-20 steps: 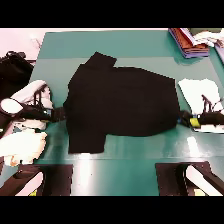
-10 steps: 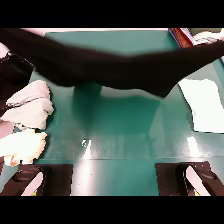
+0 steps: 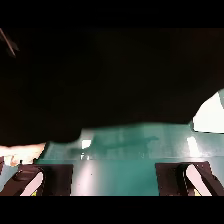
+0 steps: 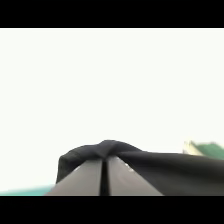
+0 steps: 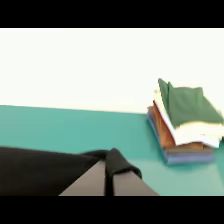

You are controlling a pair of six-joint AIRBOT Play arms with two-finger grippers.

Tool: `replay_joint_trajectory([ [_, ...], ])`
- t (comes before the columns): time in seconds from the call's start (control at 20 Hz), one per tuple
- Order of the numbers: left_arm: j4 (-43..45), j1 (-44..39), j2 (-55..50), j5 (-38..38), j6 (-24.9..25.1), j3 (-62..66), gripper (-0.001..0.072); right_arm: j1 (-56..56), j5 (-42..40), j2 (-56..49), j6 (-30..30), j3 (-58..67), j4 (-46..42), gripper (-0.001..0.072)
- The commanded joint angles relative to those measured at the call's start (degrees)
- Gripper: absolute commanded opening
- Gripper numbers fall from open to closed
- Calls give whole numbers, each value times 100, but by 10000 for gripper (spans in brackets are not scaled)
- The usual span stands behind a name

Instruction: Fold the shirts.

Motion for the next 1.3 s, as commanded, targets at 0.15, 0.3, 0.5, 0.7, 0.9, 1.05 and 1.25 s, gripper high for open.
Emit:
replay_joint_trajectory([
  [0.15, -621, -2, -1460, -997, -39, -1687, 21, 481, 313, -520, 31, -1987, -76, 20],
  [0.3, -595, 0, -2341, -1032, -37, -2387, 21, 1305, 343, -1375, 70, -2741, -1012, 20],
  [0.5, -603, -2, -3611, -874, 2, -2612, 21, 1895, -28, -2728, 74, -3206, -1521, 20],
  [0.7, -765, 0, -4540, 96, 2, -2610, 21, 2122, -595, -4111, 74, -2564, -1482, 20],
  [0.9, -898, 0, -4962, 634, 7, -2610, 21, 2221, -581, -4942, 74, -1519, -1475, 20],
  [1.05, -741, 11, -4990, 369, 402, -2612, 21, 2210, -487, -4931, 68, -1478, -1582, 20],
  [1.25, -732, 11, -4992, 7, 756, -2774, 22, 2170, -767, -4426, 68, -2629, -1825, 20],
])
